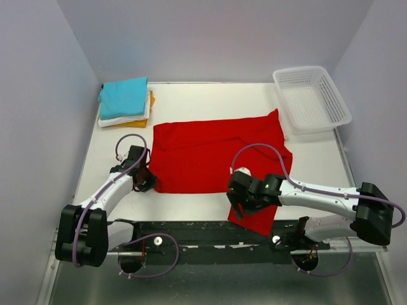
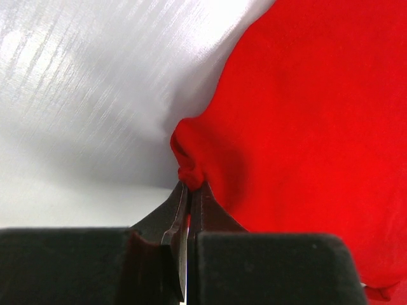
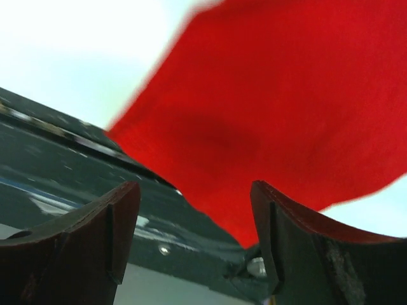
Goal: Fold and stack the t-shirts
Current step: Grab the side of the flattened tshirt closest away from the robot with both arms, then fold the other side of the tshirt into a rectangle
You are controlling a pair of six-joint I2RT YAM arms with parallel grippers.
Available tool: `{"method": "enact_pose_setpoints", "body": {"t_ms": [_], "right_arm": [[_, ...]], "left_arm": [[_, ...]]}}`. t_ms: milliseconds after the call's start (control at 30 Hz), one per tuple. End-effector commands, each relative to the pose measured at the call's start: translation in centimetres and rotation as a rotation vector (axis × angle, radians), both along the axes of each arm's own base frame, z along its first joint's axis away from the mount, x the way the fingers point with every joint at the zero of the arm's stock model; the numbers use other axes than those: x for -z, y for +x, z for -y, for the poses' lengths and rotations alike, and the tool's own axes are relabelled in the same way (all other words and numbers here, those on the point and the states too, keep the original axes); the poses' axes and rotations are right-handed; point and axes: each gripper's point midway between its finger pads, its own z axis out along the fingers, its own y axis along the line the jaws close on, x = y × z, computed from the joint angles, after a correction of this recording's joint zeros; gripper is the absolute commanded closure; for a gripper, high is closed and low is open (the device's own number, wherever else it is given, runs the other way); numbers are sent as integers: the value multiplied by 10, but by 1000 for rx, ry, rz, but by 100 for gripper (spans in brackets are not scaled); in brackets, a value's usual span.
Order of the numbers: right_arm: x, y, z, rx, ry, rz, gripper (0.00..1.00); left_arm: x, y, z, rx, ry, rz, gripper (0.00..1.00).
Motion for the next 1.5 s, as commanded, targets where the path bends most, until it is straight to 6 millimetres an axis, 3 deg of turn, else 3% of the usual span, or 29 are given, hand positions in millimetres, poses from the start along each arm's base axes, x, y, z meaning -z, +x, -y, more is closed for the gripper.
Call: {"method": "enact_pose_setpoints", "body": {"t_ms": [0, 133, 300, 433, 467, 500, 533, 567, 667, 867, 1133, 1200, 1367, 1467], "right_arm": [[23, -52, 44, 119, -153, -203, 26], [35, -73, 62, 148, -241, -275, 32], [51, -63, 65, 252, -267, -214, 39], [67, -81, 66, 263, -264, -309, 43], [71, -84, 67, 264, -264, -321, 47], [73, -84, 69, 273, -271, -320, 59], [73, -82, 71, 283, -279, -307, 82], [70, -77, 72, 296, -287, -276, 93], [52, -58, 69, 312, -284, -187, 99], [-3, 13, 65, 407, -277, 134, 99], [-75, 149, 52, 536, -62, 438, 99], [-93, 181, 59, 586, -43, 504, 99], [-114, 246, 74, 643, -12, 584, 99], [-116, 279, 82, 674, 3, 603, 99]], "left_arm": [[-1, 4, 8, 34, -35, 18, 100], [-2, 3, 8, 41, -33, 31, 100], [-4, 5, 9, 53, -31, 36, 100], [-6, 5, 8, 53, -26, 43, 100], [-6, 5, 7, 52, -26, 44, 100], [-7, 5, 8, 53, -28, 44, 100], [-8, 5, 8, 55, -30, 45, 100], [-8, 6, 8, 55, -31, 45, 100], [-13, 8, 9, 59, -30, 54, 100], [-29, 17, 17, 89, -67, 93, 100], [-49, 45, 20, 114, -55, 130, 100], [-54, 56, 21, 118, -55, 139, 100], [-61, 77, 13, 89, -55, 133, 100], [-66, 93, 8, 75, -44, 139, 100]]}}
